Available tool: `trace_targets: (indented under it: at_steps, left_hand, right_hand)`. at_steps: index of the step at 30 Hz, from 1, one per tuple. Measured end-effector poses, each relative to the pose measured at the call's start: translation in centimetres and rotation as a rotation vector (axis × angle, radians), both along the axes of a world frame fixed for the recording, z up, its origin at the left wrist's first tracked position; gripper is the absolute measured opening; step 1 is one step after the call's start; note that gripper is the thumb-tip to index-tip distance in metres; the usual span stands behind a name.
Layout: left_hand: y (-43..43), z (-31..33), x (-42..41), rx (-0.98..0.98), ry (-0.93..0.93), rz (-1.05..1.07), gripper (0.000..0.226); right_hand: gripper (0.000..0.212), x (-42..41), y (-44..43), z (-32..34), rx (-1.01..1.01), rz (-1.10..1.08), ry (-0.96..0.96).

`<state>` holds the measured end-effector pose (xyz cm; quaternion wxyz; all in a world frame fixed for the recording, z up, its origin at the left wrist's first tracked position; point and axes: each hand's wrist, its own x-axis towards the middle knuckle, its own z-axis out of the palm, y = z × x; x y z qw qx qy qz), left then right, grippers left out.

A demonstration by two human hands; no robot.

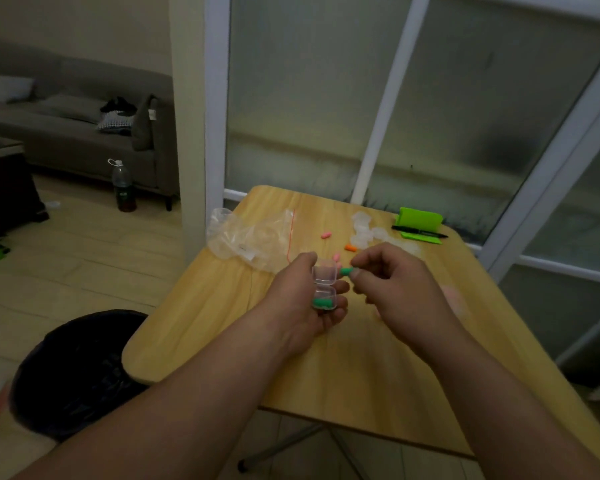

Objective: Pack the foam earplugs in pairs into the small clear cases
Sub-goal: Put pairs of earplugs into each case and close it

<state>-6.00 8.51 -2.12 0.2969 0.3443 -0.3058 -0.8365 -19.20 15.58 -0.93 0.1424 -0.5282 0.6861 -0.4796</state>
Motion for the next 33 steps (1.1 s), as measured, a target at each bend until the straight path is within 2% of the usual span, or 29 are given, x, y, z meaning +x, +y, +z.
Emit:
trace_targets:
  at_steps: [9,19,25,27,30,33]
  left_hand:
    - [-0.3,-0.7,-0.4,-0.001,-0.04,0.016,0.054]
    - [-0.5,-0.8,-0.4,-0.005,-0.042,-0.003,0.053]
    - [-0.4,-0.6,-0.1,-0.013,-0.034,-0.026,0.06]
    - [-0.2,-0.4,0.0,-0.032,-0.026,-0.055,0.063]
    - [0.0,-0.4,0.1,-0.049,-0.018,-0.08,0.065]
    - [-0.4,-0.6,0.3,-0.005,-0.015,-0.043,0.068]
  right_hand:
    - [0.009,1.0,0.0,-1.1,0.102,0.028,0.327]
    - [0.004,1.0,-0.2,-1.8,0.106,0.038,0.31]
    - [0.007,0.1,-0.2,-0.9,-0.009,-0.034,0.08]
    - [0.015,-0.1,-0.3,-0.8,0.008,-0.029,0.041]
    - [0.027,0.1,-0.4,-0.9,0.083,0.056,0.087]
    - [0.022,0.7,-0.2,-0.9,0.049,0.091,0.153]
